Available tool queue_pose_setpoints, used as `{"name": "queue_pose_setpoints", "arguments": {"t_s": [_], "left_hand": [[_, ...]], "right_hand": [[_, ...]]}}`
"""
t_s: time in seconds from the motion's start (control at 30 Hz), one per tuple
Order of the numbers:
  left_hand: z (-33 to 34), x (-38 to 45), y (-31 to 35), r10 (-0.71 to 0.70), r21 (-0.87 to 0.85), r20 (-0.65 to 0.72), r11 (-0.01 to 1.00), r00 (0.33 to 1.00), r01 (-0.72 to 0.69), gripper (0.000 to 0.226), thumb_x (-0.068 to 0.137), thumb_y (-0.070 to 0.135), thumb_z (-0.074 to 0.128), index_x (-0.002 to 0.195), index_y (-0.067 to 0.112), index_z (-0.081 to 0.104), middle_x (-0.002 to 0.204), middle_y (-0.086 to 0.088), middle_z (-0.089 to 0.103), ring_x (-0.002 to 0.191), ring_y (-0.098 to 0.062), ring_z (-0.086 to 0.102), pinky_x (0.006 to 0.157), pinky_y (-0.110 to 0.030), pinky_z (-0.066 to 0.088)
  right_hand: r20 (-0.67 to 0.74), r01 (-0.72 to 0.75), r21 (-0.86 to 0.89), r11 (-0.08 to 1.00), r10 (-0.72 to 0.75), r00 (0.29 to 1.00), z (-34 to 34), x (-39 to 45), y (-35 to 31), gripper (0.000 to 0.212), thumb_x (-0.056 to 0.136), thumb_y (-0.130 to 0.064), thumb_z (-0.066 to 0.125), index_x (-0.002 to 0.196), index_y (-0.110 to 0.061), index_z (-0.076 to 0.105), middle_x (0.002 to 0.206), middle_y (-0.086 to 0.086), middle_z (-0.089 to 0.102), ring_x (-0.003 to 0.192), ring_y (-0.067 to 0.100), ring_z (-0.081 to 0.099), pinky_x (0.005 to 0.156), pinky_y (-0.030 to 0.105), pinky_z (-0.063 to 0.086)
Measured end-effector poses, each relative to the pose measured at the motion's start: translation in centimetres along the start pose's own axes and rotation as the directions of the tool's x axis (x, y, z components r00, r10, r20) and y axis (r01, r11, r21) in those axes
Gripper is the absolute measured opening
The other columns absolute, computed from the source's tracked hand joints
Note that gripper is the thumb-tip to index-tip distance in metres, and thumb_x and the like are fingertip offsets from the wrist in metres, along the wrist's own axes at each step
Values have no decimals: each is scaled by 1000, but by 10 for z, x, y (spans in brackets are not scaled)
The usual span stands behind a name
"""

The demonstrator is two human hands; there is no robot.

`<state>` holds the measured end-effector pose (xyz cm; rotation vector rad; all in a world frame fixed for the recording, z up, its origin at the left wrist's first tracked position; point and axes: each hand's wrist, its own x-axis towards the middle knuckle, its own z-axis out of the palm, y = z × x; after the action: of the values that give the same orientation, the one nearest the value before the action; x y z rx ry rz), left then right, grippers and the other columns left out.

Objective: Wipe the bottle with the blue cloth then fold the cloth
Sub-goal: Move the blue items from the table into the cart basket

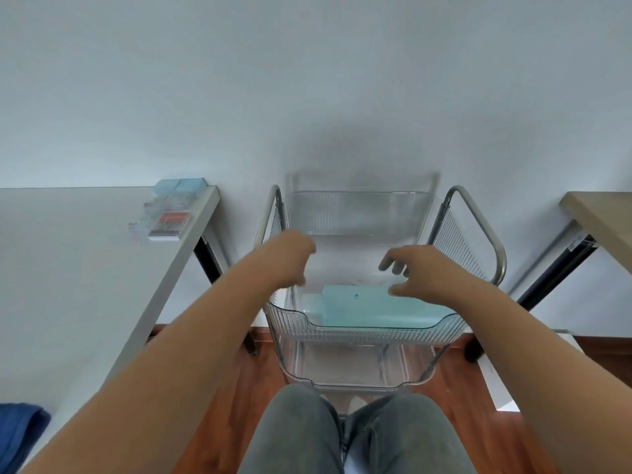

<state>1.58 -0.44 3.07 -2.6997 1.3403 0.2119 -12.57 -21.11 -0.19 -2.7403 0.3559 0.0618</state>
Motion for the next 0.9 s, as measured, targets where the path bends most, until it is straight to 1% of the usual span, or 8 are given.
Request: {"name": "queue_pose_setpoints", "arguments": {"t_s": [0.07,0.13,0.2,0.37,0.53,0.67,0.8,0.9], "left_hand": [[-30,-16,-22,-15,-162,-283,986,959,-33,50,87,20,72,135,19,59,127,-5,61,120,-21,55,103,-30,38],[-52,-35,-54,-120,-317,-532,946,838,-66,36,87,15,71,123,18,68,109,-4,67,99,-18,63,94,-29,45],[-64,-50,-92,-270,-416,-635,909,724,-26,28,87,13,69,115,16,72,101,-4,67,89,-16,64,90,-29,49],[-46,-65,-186,-554,-562,-497,792,668,238,26,88,16,66,113,18,71,105,-4,69,90,-17,65,85,-26,47],[-17,-64,-250,-634,-567,-395,738,665,366,26,87,16,68,112,15,72,105,-5,71,91,-17,62,85,-29,48],[-5,-52,-284,-685,-594,-298,678,665,432,27,87,20,67,114,14,71,109,-6,71,101,-21,62,87,-30,49],[5,-32,-305,-710,-621,-202,625,675,473,31,89,29,66,115,13,71,112,-5,71,111,-23,61,90,-29,45],[10,-11,-314,-718,-653,-149,587,680,478,25,89,33,61,70,17,64,70,-7,58,74,-22,56,69,-29,42]], "right_hand": [[-91,35,81,996,-28,996,-14,13,-11,30,77,-25,78,104,-31,65,94,-7,62,81,10,59,70,25,48],[-181,99,140,985,-73,981,-27,32,-30,24,79,-21,75,100,-29,67,92,-4,64,79,10,59,70,22,46],[-260,181,185,966,-130,957,-37,56,-58,20,80,-18,72,98,-26,69,90,-3,64,78,12,60,72,21,47],[-282,319,289,903,-238,930,-36,110,-137,20,81,-13,66,97,-24,69,85,-5,63,71,6,57,72,20,48],[-190,333,311,890,-285,939,-11,163,-201,21,82,-13,61,100,-23,68,92,-1,66,82,14,60,74,25,49],[-126,185,400,898,-146,981,13,206,-238,17,79,-20,57,87,-34,64,92,-7,63,88,16,60,82,38,48],[-68,3,631,776,52,996,29,245,-261,21,81,-13,59,87,6,67,75,7,56,72,21,52,67,30,42],[-2,-131,727,674,194,981,39,264,-273,14,78,-15,62,69,-5,56,71,13,57,65,26,55,59,29,43]]}}
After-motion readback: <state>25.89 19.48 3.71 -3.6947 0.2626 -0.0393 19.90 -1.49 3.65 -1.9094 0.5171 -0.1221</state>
